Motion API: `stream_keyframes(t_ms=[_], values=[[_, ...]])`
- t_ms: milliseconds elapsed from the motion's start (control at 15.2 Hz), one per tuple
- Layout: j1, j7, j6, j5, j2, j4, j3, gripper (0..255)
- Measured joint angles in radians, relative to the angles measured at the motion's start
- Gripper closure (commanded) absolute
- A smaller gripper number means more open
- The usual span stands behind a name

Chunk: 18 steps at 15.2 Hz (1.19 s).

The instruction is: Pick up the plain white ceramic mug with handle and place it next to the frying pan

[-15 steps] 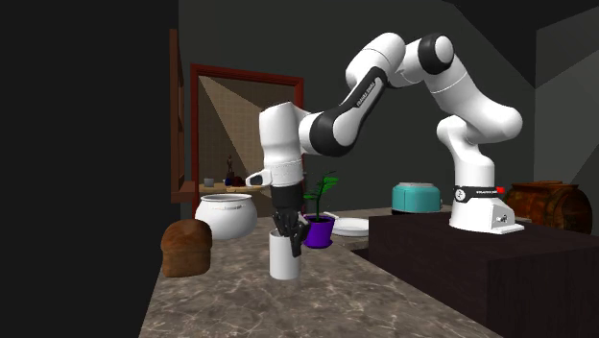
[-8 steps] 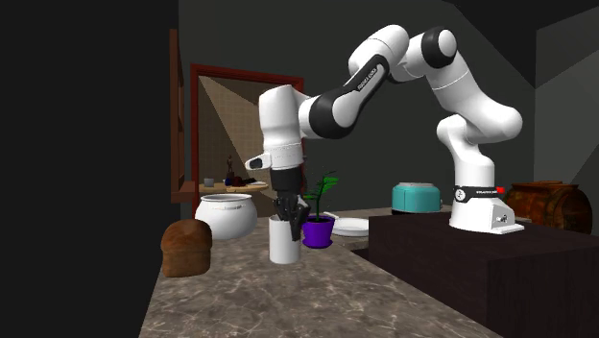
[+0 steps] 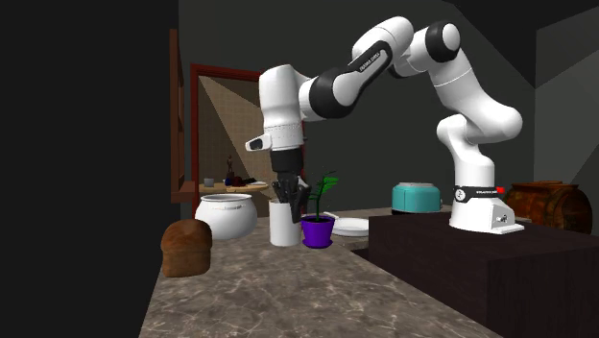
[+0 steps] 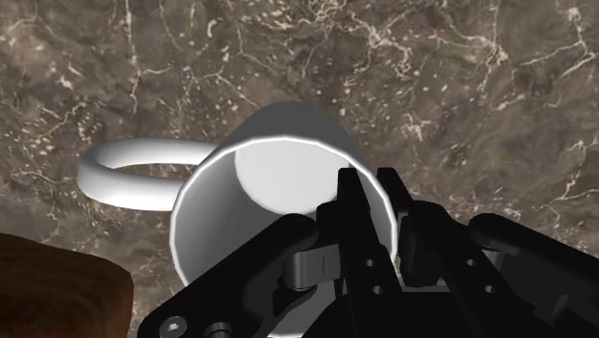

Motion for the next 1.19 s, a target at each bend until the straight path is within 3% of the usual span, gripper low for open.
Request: stream_keyframes(t_ms=[792,1188], values=[[0.0,-0.008,-0.115,0.005,-0.075,0.041,0.002,255],[-0.037,-0.048,-0.017,0.001,-0.252,-0.232,-0.012,255]])
